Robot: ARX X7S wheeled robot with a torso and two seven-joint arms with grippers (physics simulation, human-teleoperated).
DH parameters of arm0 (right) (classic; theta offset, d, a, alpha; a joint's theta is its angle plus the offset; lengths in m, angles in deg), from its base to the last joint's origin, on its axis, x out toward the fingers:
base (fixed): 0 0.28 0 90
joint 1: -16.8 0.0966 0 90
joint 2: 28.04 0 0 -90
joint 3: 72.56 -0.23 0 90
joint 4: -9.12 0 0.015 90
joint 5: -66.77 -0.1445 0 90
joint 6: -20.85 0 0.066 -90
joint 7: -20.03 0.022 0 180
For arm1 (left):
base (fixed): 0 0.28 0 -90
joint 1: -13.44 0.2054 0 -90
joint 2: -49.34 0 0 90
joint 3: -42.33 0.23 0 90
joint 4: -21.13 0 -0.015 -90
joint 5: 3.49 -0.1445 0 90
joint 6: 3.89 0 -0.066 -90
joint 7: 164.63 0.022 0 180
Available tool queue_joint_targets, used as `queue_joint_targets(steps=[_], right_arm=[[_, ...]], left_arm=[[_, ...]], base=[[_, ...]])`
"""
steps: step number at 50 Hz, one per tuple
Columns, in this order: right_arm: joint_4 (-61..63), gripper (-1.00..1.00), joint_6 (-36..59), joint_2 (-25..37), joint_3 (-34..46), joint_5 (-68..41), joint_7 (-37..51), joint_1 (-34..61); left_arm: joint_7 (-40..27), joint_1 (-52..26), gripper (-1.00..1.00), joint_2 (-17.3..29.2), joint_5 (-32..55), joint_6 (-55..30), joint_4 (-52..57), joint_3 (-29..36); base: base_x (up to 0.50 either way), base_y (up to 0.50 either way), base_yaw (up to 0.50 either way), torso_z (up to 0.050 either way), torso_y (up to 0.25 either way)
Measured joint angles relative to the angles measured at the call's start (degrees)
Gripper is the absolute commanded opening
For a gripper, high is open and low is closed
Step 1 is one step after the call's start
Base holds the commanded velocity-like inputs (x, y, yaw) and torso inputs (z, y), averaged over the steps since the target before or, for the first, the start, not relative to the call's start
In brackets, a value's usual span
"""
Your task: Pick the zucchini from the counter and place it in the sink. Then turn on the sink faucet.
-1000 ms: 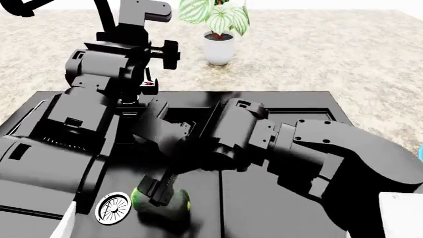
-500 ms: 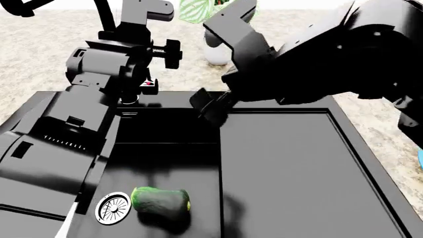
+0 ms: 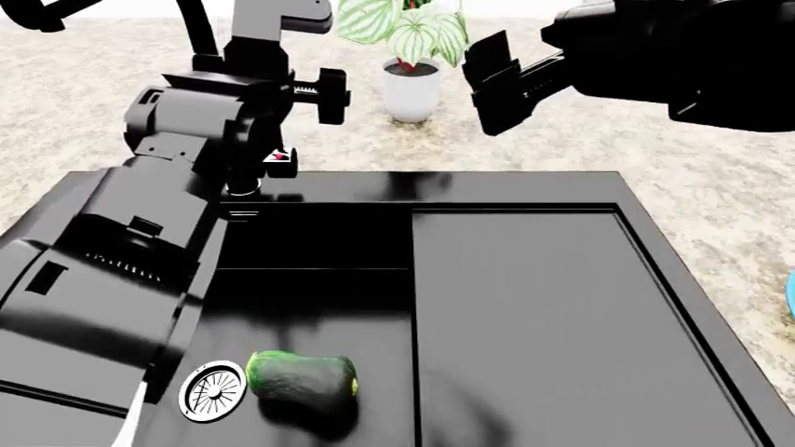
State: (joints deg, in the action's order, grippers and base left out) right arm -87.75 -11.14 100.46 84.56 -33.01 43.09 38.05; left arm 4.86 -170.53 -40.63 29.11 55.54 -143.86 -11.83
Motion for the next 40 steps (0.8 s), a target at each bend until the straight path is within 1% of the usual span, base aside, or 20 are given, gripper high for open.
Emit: queue_joint_targets(steps=[12,21,28,40], right_arm=[[-0.41,1.0,-1.81,0.29,-0.61,0.99,-0.06,-0.8],[-0.24,1.0,-3.07,0.31,-0.87,1.85,-0.77,-1.71],[-0.16,1.0,-3.94,0.27,-0.89,2.68,-1.43,-2.53],[-0.21,1.0,-5.22,0.25,-0.75,4.19,-2.65,-3.87]], left_arm=[[-0.47,-0.09,1.0,-0.02,9.32,1.59,0.03,8.05],[-0.79,1.24,1.0,-0.03,14.21,3.17,0.03,12.12],[-1.02,2.47,1.0,-0.02,14.92,4.13,0.02,12.44],[-0.46,4.53,1.0,-0.02,12.85,4.89,0.01,9.45]], base=[[0.0,0.0,0.0,0.0,0.0],[0.0,0.0,0.0,0.0,0.0],[0.0,0.0,0.0,0.0,0.0],[0.0,0.0,0.0,0.0,0.0]])
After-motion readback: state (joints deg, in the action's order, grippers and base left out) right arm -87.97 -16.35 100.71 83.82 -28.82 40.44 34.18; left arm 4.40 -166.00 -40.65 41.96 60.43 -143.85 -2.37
